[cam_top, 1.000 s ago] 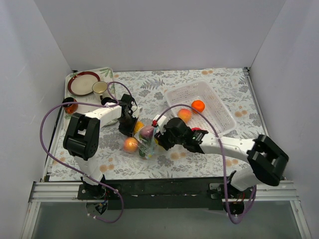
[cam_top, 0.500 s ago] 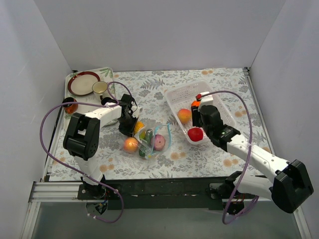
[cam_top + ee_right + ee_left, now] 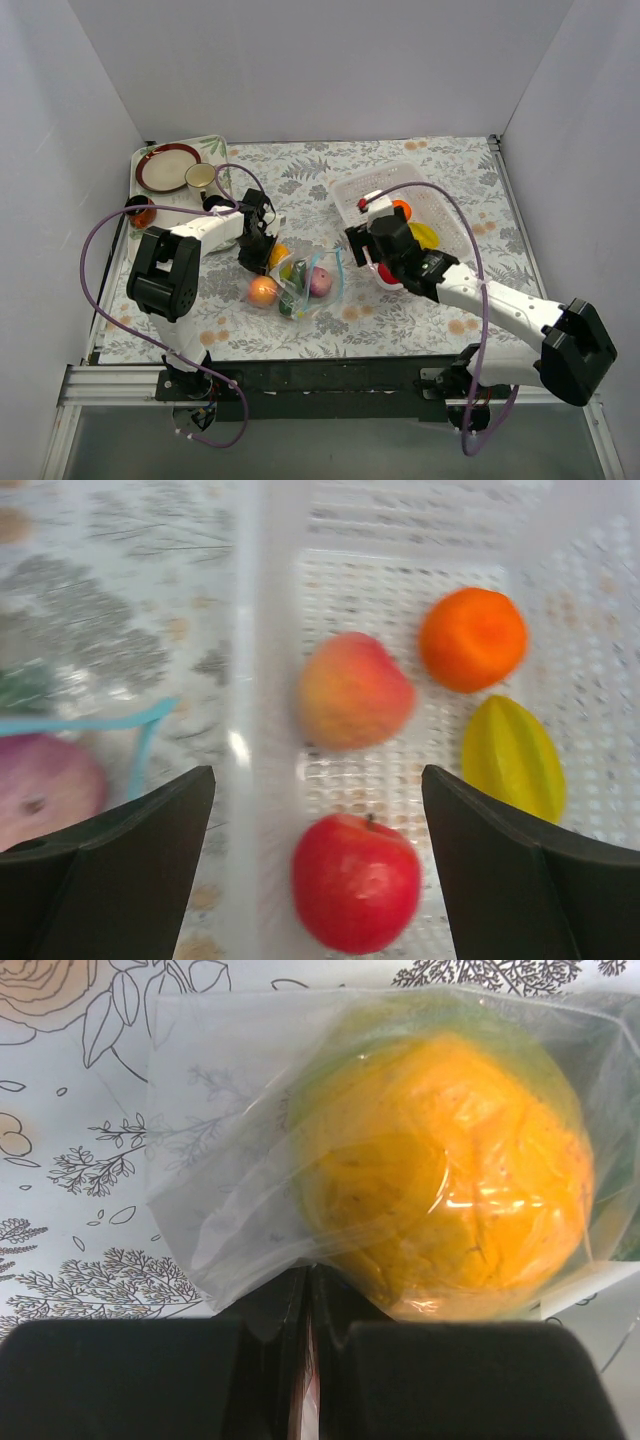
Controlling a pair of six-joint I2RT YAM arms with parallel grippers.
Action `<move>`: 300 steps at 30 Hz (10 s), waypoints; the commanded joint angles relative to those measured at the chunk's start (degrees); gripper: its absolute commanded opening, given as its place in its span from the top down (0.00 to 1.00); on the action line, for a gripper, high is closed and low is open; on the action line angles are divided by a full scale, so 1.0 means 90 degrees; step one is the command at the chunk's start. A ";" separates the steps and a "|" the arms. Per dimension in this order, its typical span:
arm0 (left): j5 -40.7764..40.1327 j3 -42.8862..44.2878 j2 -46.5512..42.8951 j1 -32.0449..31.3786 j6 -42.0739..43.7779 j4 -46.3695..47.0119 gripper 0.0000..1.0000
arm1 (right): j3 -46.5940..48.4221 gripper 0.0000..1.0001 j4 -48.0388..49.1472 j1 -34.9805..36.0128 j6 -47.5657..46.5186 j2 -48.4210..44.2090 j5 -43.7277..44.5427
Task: Open the zip-top bag and remove the fake food
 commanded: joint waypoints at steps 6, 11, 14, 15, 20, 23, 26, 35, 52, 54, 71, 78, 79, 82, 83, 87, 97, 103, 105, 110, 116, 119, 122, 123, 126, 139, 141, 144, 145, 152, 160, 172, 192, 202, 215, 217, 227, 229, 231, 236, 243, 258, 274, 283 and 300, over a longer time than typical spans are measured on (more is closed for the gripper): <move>-0.0028 0.0128 -0.0004 -0.0023 0.0056 0.0030 1.00 | -0.0327 0.51 0.0996 0.1149 -0.0886 -0.0292 -0.2187; -0.0028 0.0128 0.0025 -0.0023 0.0037 0.0030 1.00 | -0.0152 0.41 0.0928 0.1267 -0.0974 0.0283 -0.3261; -0.0018 0.0147 0.0006 -0.0023 0.0046 0.0010 1.00 | 0.0044 0.15 0.0850 0.1374 -0.1090 0.0693 -0.3517; -0.0037 0.0157 0.0006 -0.0023 0.0046 0.0010 1.00 | 0.0150 0.01 0.0782 0.1403 -0.1139 0.0811 -0.3507; -0.0067 0.0157 -0.0004 -0.0023 0.0037 0.0000 1.00 | 0.0444 0.02 0.0800 0.1462 -0.1267 0.1514 -0.3360; -0.0038 0.0167 -0.0014 -0.0023 0.0017 0.0000 1.00 | 0.0639 0.01 0.0947 0.1472 -0.1325 0.1904 -0.3341; -0.0037 0.0177 -0.0014 -0.0023 0.0007 -0.0019 1.00 | 0.0912 0.01 0.0957 0.1462 -0.1335 0.2334 -0.3370; -0.0076 0.0167 -0.0043 -0.0023 0.0036 -0.0019 1.00 | 0.0729 0.35 0.1123 0.1462 -0.1179 0.2544 -0.3341; -0.0008 0.0128 0.0035 -0.0023 0.0007 0.0088 1.00 | -0.0660 0.39 0.0920 -0.0430 -0.0010 -0.0781 -0.1114; -0.0008 0.0138 0.0006 -0.0023 0.0007 0.0049 1.00 | -0.0202 0.02 0.0276 -0.0811 0.0119 -0.0468 -0.1085; 0.0031 0.0167 -0.0014 -0.0023 -0.0032 0.0030 1.00 | 0.0054 0.67 0.0596 0.1236 -0.1160 -0.0057 -0.2244; -0.0008 0.0216 -0.0004 -0.0023 -0.0022 -0.0019 1.00 | 0.0151 0.99 0.1084 0.1384 -0.0984 0.0810 -0.3154; 0.0002 0.0216 -0.0004 -0.0023 -0.0032 -0.0019 1.00 | 0.0238 0.98 0.1113 0.1374 -0.1013 0.0948 -0.3261; 0.0031 0.0235 0.0006 -0.0023 -0.0061 -0.0029 1.00 | 0.0502 0.80 0.1104 0.1394 -0.1023 0.1602 -0.3779; 0.0031 0.0235 0.0015 -0.0033 -0.0061 -0.0039 1.00 | 0.0696 0.72 0.1075 0.1403 -0.1023 0.1768 -0.4022; 0.0021 0.0274 0.0045 -0.0023 -0.0061 -0.0078 1.00 | 0.1186 0.54 0.1094 0.1511 -0.0935 0.2607 -0.4161; 0.0031 0.0226 0.0074 -0.0023 -0.0042 -0.0068 1.00 | 0.1674 0.24 0.1397 0.1657 -0.0505 0.3215 -0.3936; 0.0041 0.0226 0.0103 -0.0023 -0.0022 -0.0068 1.00 | 0.1276 0.21 0.2039 0.1862 -0.1031 0.2942 -0.4374; 0.0031 0.0206 0.0103 -0.0023 -0.0012 -0.0068 1.00 | 0.1129 0.21 0.2235 0.1969 -0.1382 0.2766 -0.4473; 0.0021 0.0226 0.0113 -0.0023 -0.0002 -0.0078 1.00 | 0.0864 0.13 0.2394 0.2224 -0.2574 0.2843 -0.4902; 0.0021 0.0236 0.0103 -0.0023 -0.0012 -0.0097 1.00 | 0.1400 0.02 0.1768 0.2224 -0.3151 0.3457 -0.5421; 0.0021 0.0274 0.0094 -0.0023 -0.0022 -0.0136 1.00 | 0.1771 0.01 0.1486 0.2224 -0.3317 0.3790 -0.5654; -0.0008 0.0294 0.0074 -0.0023 -0.0012 -0.0136 1.00 | 0.1899 0.02 0.1328 0.2224 -0.3376 0.4035 -0.5743; -0.0018 0.0284 0.0084 -0.0033 -0.0012 -0.0146 1.00 | 0.1928 0.05 0.1280 0.2224 -0.3395 0.4074 -0.5743; 0.0002 0.0274 0.0084 -0.0023 -0.0012 -0.0136 1.00 | 0.1968 0.21 0.1260 0.2224 -0.3405 0.4162 -0.5675; -0.0037 0.0236 0.0113 -0.0023 0.0007 -0.0097 1.00 | 0.1383 0.94 0.0879 0.2224 -0.3054 0.3383 -0.5372; -0.0037 0.0235 0.0132 -0.0023 0.0007 -0.0087 1.00 | 0.1090 0.98 0.0869 0.2224 -0.2996 0.3128 -0.5314; -0.0067 0.0265 0.0181 -0.0023 0.0017 -0.0068 1.00 | 0.0660 0.98 0.0879 0.2224 -0.2869 0.2523 -0.5167; -0.0086 0.0274 0.0181 -0.0023 0.0017 -0.0068 1.00 | 0.0533 0.98 0.0889 0.2224 -0.2830 0.2193 -0.5109; -0.0076 0.0333 0.0240 -0.0023 0.0017 -0.0058 1.00 | -0.0024 0.97 0.0762 0.2224 -0.2663 0.0989 -0.4592; -0.0096 0.0265 0.0201 -0.0023 0.0007 -0.0039 1.00 | -0.0376 0.99 0.0967 0.2194 -0.2643 0.0041 -0.1079; -0.0067 0.0294 0.0181 -0.0023 -0.0002 -0.0058 1.00 | -0.0396 0.99 0.1544 0.1181 -0.1504 -0.0183 0.2629; 0.0021 0.0304 0.0299 -0.0023 -0.0042 0.0040 1.00 | 0.0504 0.49 0.1044 0.1510 -0.1277 -0.0027 -0.1092; 0.0635 0.0888 0.0143 -0.0033 -0.0266 -0.0429 1.00 | 0.0571 0.85 0.1689 0.1521 -0.0798 0.1115 -0.2841; 0.1738 0.2696 -0.0365 -0.0033 -0.0306 -0.1932 1.00 | -0.0210 0.58 0.1963 0.1257 -0.0525 0.0520 -0.2140; 0.1818 0.2658 -0.0453 -0.0033 -0.0208 -0.1982 1.00 | -0.0200 0.52 0.1924 0.1179 -0.0525 0.0500 -0.2062; 0.0619 0.0842 -0.0620 -0.0033 -0.0003 -0.0920 1.00 | -0.0483 0.41 0.1680 0.1130 -0.0534 -0.0339 -0.1943; 0.0210 0.0637 -0.0542 -0.0033 0.0027 -0.0723 1.00 | -0.0659 0.46 0.1544 0.1130 -0.0534 -0.0669 -0.1993; 0.0003 0.0402 -0.0424 -0.0033 0.0085 -0.0459 1.00 | -0.0902 0.51 0.1475 0.1140 -0.0573 -0.0924 -0.2227; -0.0321 0.0294 -0.0170 -0.0033 0.0125 -0.0185 1.00 | -0.1138 0.55 0.1037 0.1140 -0.0681 -0.1336 -0.3142; -0.0437 0.0509 0.0005 -0.0033 0.0046 -0.0234 1.00 | -0.0885 0.21 0.0684 0.1159 -0.1169 -0.0751 -0.5224; -0.0691 0.0733 0.0318 -0.0121 -0.0295 -0.0185 1.00 | 0.0004 0.02 0.0595 0.1618 -0.1326 0.1094 -0.5138; -0.1063 -0.0048 -0.0004 -0.0121 -0.0364 0.0157 1.00 | 0.0776 0.02 0.1103 0.1628 -0.1199 0.2668 -0.4337; -0.1062 -0.0184 -0.0053 -0.0121 -0.0403 0.0283 1.00 | 0.0289 0.47 0.1007 0.1628 -0.1150 0.1869 -0.3859; -0.1044 -0.0077 0.0250 -0.0121 -0.0247 0.0343 1.00 | -0.0426 0.86 0.0860 -0.0547 -0.0636 -0.0985 -0.0035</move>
